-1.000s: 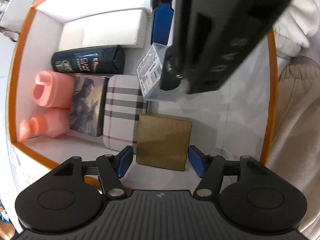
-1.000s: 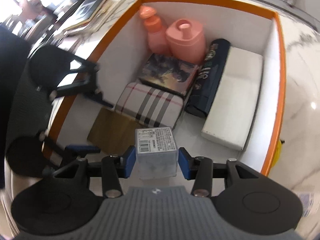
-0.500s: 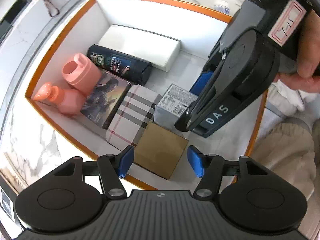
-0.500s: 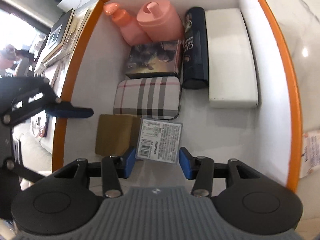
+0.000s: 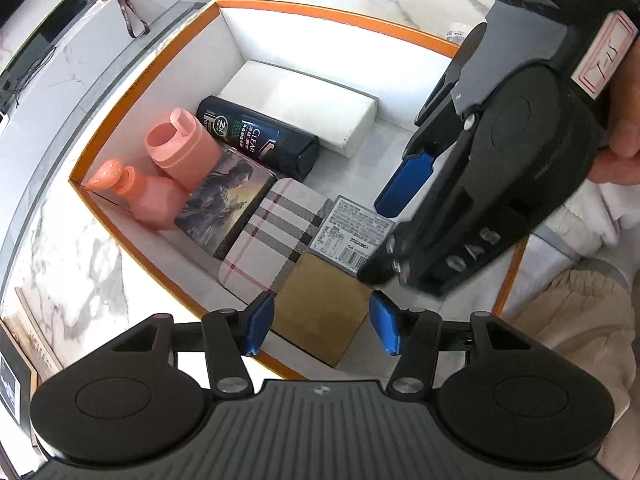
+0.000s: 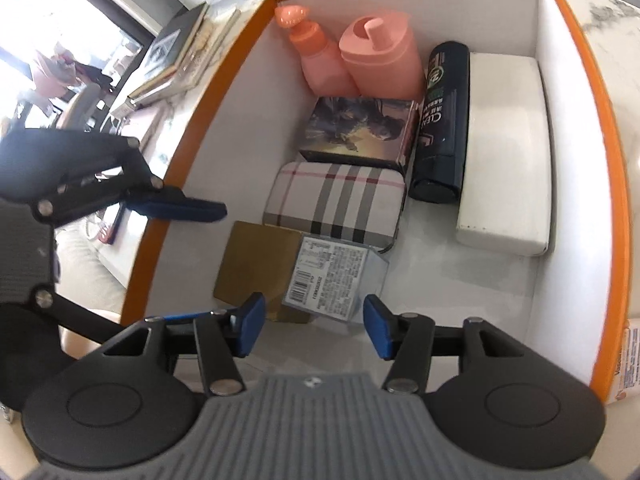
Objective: Organize rigid objects
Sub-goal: 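Lower white carton into the box beside the brown square and open right tool, then move both tools back toward the yellow tape measure and white lotion tube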
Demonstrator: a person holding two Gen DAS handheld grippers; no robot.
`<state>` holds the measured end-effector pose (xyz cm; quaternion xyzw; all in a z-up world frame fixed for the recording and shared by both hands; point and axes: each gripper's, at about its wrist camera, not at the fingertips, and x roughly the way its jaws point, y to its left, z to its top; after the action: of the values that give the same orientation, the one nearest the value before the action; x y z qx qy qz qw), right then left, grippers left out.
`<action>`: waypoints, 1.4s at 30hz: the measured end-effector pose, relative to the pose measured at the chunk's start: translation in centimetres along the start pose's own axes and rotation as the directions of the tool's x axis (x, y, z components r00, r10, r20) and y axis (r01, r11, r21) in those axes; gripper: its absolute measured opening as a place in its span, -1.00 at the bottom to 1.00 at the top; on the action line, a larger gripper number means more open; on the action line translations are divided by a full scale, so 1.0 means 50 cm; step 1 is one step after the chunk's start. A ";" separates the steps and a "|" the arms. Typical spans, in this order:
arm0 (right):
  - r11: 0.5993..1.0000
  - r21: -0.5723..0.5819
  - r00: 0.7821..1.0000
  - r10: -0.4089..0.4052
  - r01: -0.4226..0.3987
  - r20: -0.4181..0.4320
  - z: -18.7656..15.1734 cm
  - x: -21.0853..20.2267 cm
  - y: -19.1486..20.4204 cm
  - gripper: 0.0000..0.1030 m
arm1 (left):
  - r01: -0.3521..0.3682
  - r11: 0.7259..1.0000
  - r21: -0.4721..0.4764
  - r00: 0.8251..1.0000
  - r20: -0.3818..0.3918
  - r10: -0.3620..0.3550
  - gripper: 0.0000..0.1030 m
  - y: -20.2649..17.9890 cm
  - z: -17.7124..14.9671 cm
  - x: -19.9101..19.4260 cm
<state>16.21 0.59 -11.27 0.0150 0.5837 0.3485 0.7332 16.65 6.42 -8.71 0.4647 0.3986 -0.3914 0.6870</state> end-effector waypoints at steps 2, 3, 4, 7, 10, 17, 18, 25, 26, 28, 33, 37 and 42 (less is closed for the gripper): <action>1.000 0.004 1.000 -0.018 0.018 0.009 0.002 -0.002 -0.005 -0.26 | 0.000 1.000 -0.002 1.000 0.001 0.000 0.25 -0.004 -0.001 -0.002; 1.000 0.003 1.000 -0.027 0.027 0.011 0.001 -0.004 -0.005 -0.34 | -0.001 1.000 -0.001 1.000 0.001 0.001 0.25 -0.007 -0.002 -0.002; 1.000 0.003 1.000 -0.027 0.027 0.013 0.001 -0.003 -0.006 -0.34 | -0.004 1.000 -0.005 1.000 0.005 0.004 0.25 -0.010 -0.002 -0.003; 1.000 0.005 1.000 -0.022 0.022 0.019 0.000 -0.004 -0.010 -0.35 | -0.016 0.999 -0.027 1.000 0.011 0.016 0.25 -0.016 0.000 -0.004; 1.000 0.004 1.000 -0.005 0.005 0.022 -0.004 -0.014 -0.012 -0.35 | -0.024 0.999 -0.031 0.999 0.023 0.025 0.24 -0.025 0.001 -0.020; 0.997 -0.070 0.979 0.048 -0.035 0.196 -0.025 -0.157 -0.016 -0.32 | -0.031 0.997 -0.077 0.984 0.170 0.044 0.24 -0.058 0.025 -0.105; 0.996 -0.073 0.970 0.060 -0.044 0.235 -0.032 -0.187 -0.025 -0.22 | -0.048 0.996 -0.074 0.980 0.188 0.061 0.24 -0.068 0.034 -0.114; 0.995 -0.028 0.912 -0.072 0.092 0.404 -0.101 -0.351 -0.144 -0.06 | -0.050 0.998 -0.047 0.953 0.296 0.062 0.24 -0.130 0.127 -0.144; 0.992 -0.002 0.903 -0.117 0.130 0.413 -0.112 -0.363 -0.167 -0.02 | -0.063 0.998 -0.030 0.948 0.309 0.069 0.24 -0.141 0.141 -0.142; 0.981 0.085 0.894 -0.194 0.174 0.405 -0.130 -0.380 -0.218 -0.01 | -0.088 0.996 0.024 0.939 0.337 0.075 0.24 -0.166 0.170 -0.134; 0.925 0.336 0.918 -0.278 0.177 0.282 -0.167 -0.368 -0.351 0.00 | -0.068 0.993 0.100 0.946 0.324 0.032 0.25 -0.203 0.251 -0.090; 0.856 0.503 0.943 -0.255 0.116 0.215 -0.167 -0.328 -0.410 0.18 | -0.093 0.981 0.172 0.968 0.247 0.048 0.25 -0.220 0.310 -0.035; 0.831 0.548 0.953 -0.238 0.099 0.188 -0.150 -0.264 -0.407 0.27 | -0.064 0.969 0.237 0.995 0.084 0.045 0.37 -0.200 0.349 0.052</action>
<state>18.75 -24.69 -11.23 0.2089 0.5599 0.1018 0.7953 11.76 -13.21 -9.95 0.5393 0.3086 -0.4353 0.6515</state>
